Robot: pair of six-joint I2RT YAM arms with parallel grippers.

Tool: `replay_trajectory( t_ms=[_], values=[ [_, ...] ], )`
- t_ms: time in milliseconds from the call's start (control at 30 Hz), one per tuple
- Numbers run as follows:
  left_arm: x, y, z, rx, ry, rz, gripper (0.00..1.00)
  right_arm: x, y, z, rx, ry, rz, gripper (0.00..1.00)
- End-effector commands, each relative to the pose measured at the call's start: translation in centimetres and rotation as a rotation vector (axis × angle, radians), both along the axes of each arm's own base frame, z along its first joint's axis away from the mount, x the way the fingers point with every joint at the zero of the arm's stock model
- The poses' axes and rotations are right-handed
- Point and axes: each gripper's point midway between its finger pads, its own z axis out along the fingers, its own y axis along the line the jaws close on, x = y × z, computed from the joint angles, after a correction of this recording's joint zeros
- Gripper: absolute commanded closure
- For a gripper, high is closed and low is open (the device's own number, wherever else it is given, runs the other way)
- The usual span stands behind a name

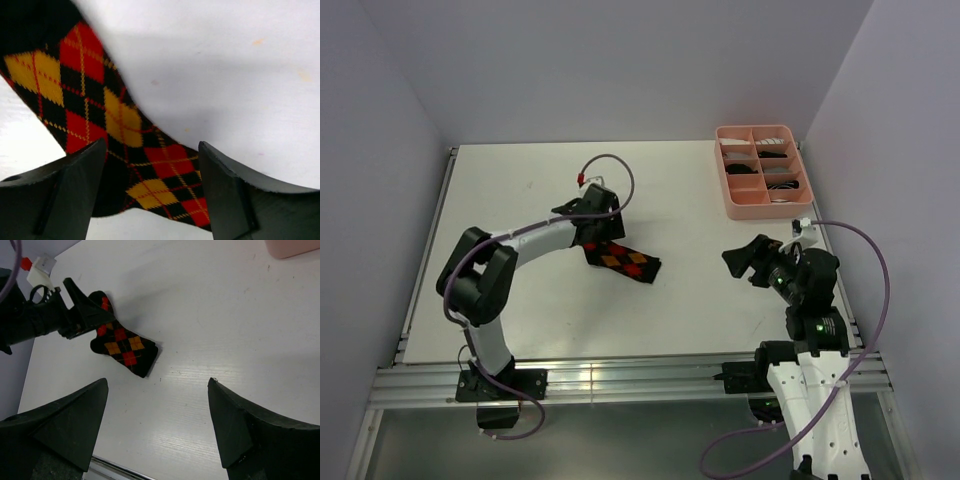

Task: Roll the socks
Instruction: Adjust the sock at the center of the board, then roll the sock at the center of the board.

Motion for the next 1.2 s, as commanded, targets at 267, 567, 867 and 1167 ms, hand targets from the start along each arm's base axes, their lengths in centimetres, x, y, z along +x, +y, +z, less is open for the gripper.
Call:
replay_trajectory(
  t_ms=[267, 567, 867, 1167],
  values=[
    [-5.5, -7.7, 7.8, 0.051, -0.251, -0.417, 0.06, 1.8, -0.2, 0.7, -0.008, -0.029, -0.013, 0.09],
    [-11.1, -10.5, 5.2, 0.214, -0.282, -0.557, 0.08, 2.8, -1.2, 0.8, -0.022, -0.021, -0.076, 0.07],
    [-13.2, -12.8, 3.0, 0.355, -0.333, -0.632, 0.21, 2.9, -1.3, 1.0, -0.020, -0.021, -0.080, 0.08],
    [-11.2, -13.0, 1.2, 0.484, -0.381, -0.623, 0.31, 2.4, -1.2, 0.7, -0.017, -0.019, -0.080, 0.10]
  ],
)
